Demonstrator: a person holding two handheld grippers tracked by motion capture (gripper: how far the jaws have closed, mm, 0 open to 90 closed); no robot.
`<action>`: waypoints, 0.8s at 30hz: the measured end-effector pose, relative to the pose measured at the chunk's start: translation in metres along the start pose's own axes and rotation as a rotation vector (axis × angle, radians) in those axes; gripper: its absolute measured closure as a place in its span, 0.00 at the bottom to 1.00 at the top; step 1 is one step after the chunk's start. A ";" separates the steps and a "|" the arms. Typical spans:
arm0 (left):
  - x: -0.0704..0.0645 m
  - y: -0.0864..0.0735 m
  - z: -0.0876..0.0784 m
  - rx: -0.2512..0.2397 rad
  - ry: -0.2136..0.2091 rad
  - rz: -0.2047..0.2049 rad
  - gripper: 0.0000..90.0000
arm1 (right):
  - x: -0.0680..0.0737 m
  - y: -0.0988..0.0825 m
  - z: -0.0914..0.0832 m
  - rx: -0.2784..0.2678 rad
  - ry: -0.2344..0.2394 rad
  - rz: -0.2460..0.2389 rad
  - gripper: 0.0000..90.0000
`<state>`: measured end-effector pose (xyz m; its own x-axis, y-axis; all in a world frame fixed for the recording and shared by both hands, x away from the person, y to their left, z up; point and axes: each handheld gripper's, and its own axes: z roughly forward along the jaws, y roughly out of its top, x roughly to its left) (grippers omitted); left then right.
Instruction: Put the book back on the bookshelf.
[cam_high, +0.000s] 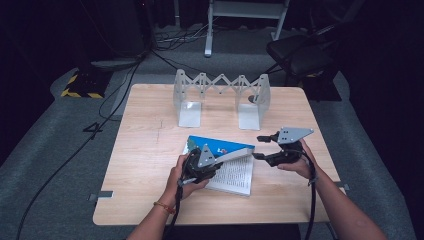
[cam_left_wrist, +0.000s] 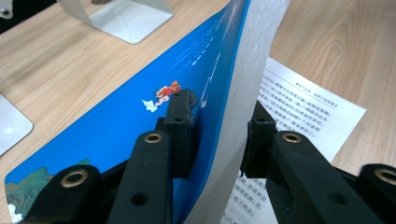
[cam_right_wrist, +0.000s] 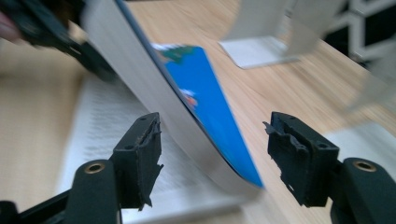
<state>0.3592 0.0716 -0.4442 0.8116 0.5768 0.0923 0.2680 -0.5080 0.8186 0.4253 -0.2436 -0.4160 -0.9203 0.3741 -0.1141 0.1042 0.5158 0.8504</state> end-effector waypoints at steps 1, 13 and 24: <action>0.001 -0.001 -0.001 -0.009 0.000 -0.008 0.78 | -0.005 -0.004 0.000 0.012 -0.023 0.010 0.37; 0.015 -0.005 -0.012 -0.111 -0.024 -0.078 0.79 | -0.034 -0.051 0.026 0.137 -0.088 0.080 0.33; 0.018 -0.007 -0.014 -0.148 -0.047 -0.104 0.79 | -0.022 -0.054 0.046 0.143 -0.052 0.045 0.35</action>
<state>0.3651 0.0943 -0.4400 0.8078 0.5891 -0.0211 0.2756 -0.3457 0.8970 0.4568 -0.2441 -0.4825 -0.8933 0.4367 -0.1069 0.2008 0.6003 0.7741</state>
